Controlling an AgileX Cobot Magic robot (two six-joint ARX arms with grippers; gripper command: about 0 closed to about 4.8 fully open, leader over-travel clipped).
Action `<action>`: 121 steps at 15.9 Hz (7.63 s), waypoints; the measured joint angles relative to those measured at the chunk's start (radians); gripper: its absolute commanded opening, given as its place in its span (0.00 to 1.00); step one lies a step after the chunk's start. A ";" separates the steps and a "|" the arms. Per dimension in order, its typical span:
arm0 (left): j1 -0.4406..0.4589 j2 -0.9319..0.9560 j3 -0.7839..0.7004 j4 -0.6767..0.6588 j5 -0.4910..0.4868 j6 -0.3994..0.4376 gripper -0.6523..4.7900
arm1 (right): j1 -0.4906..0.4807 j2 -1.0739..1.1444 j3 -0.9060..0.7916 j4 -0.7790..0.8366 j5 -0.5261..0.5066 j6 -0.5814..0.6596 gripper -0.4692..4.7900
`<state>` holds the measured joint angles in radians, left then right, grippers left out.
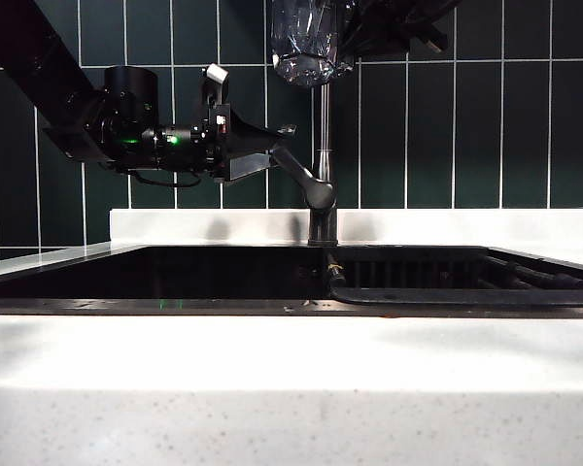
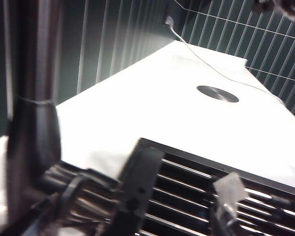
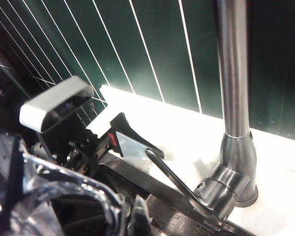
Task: Pick up the mug next to the sink, go to the faucet to get some water, pour the water into the sink, and finally put the mug back to its place.
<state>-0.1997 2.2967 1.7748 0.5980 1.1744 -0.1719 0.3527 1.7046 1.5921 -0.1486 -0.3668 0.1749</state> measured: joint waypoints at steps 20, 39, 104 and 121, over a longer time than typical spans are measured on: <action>-0.019 0.001 0.000 0.013 0.071 0.041 0.86 | 0.000 0.000 0.000 -0.008 -0.003 0.000 0.08; -0.024 0.001 0.008 -0.069 -0.156 0.146 0.80 | 0.000 0.000 0.000 -0.029 -0.001 -0.043 0.08; 0.078 -0.328 0.089 -1.524 -0.035 1.088 0.11 | -0.001 0.016 0.000 -0.052 -0.091 -0.061 0.08; 0.031 -1.067 -0.853 -0.491 -0.386 0.360 0.11 | -0.001 0.015 0.000 -0.090 -0.121 -0.110 0.08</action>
<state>-0.1684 1.2301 0.9222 0.1066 0.7879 0.1879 0.3519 1.7199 1.5917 -0.2390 -0.4873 0.0647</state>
